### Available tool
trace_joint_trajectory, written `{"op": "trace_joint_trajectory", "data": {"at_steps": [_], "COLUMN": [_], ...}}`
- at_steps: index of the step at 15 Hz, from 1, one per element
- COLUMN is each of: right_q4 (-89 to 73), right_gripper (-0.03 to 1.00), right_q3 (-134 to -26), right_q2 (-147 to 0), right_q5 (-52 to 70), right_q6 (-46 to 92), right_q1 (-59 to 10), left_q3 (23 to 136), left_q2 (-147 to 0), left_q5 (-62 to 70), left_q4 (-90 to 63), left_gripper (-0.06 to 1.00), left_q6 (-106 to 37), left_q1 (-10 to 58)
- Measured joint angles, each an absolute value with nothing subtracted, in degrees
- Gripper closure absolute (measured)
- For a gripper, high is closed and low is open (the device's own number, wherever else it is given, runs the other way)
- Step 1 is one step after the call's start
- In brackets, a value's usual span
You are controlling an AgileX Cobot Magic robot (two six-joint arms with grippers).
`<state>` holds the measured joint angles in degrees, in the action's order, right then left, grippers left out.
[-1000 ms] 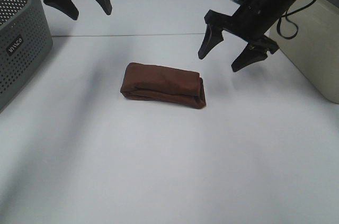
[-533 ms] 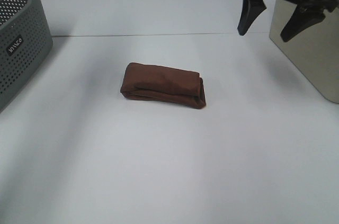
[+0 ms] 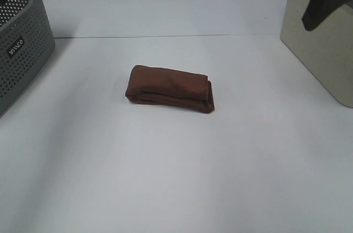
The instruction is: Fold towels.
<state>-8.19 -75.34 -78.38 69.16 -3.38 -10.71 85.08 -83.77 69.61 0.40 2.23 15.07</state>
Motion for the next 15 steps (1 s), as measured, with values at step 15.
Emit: {"op": "trace_joint_trajectory", "data": {"at_steps": [15], "right_q4": [0.0], "right_gripper": [0.15], "right_q3": [-34.1], "right_q2": [-7.7], "right_q5": [68.2], "right_q6": [-3.3], "right_q1": [-10.7], "left_q3": [32.9], "left_q2": [-3.8], "left_q5": [66.3], "left_q4": [-8.8], "left_gripper": [0.23], "left_q6": [-6.6], "left_q1": [15.1]}}
